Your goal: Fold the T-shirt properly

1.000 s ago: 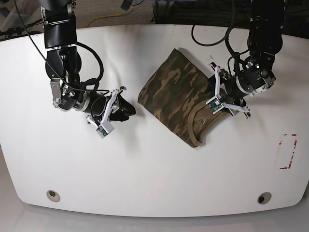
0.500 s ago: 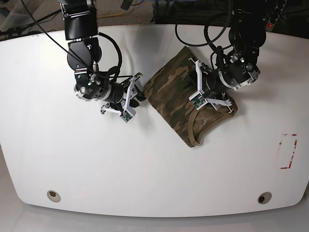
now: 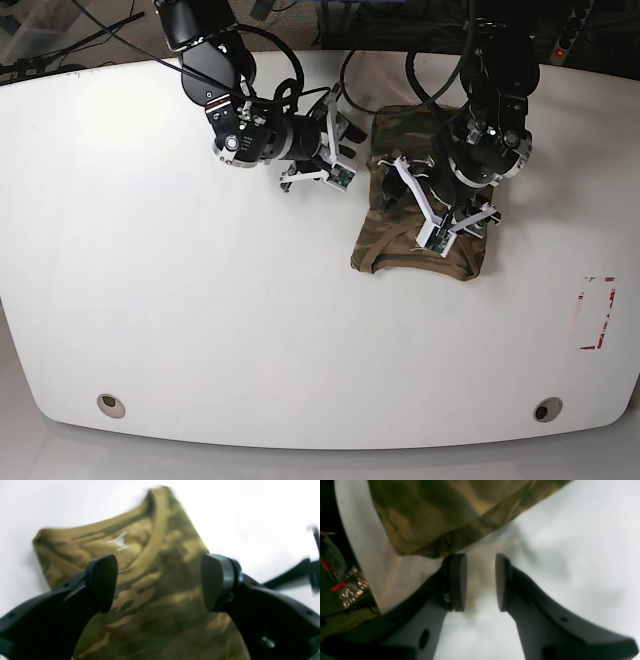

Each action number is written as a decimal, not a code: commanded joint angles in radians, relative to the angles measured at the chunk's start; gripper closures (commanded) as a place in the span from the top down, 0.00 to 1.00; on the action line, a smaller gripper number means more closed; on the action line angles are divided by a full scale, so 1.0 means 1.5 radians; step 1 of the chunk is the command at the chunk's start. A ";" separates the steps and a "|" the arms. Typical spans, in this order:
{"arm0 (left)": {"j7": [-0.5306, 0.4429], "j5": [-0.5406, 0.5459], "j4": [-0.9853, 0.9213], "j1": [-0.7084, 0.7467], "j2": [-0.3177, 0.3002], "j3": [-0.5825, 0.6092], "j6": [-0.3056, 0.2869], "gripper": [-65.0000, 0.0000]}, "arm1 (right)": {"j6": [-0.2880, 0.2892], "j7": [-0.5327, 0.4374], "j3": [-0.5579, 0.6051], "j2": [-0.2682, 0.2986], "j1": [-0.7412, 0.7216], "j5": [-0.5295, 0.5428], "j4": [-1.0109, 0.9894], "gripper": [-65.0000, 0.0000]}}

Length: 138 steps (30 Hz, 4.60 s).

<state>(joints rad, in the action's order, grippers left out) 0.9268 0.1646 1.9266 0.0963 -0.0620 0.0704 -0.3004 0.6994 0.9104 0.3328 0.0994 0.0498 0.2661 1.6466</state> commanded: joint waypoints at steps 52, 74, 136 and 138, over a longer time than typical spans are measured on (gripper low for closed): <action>-0.322 -0.008 -0.439 0.049 -0.450 -0.301 -0.192 0.74 | -0.001 0.010 -0.248 0.038 -0.001 0.004 0.137 0.27; -0.557 -0.014 -0.241 0.020 -0.157 -0.201 -0.021 0.74 | -0.076 -0.548 -0.424 0.052 0.022 -0.231 -0.027 0.27; -0.576 -0.014 -0.816 0.295 -0.029 -0.017 0.108 0.74 | -0.154 -0.782 -0.351 0.056 0.284 -0.131 -0.746 0.27; -0.576 -0.014 -0.861 0.264 -0.029 -0.018 0.109 0.74 | -0.154 -0.780 -0.351 0.056 0.264 -0.132 -0.768 0.27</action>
<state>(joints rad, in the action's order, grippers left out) 0.0608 0.1413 0.6937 0.5240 -0.1009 0.0448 -0.1352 0.4618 -0.2581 -0.1909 0.1761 0.4595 0.0711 0.5278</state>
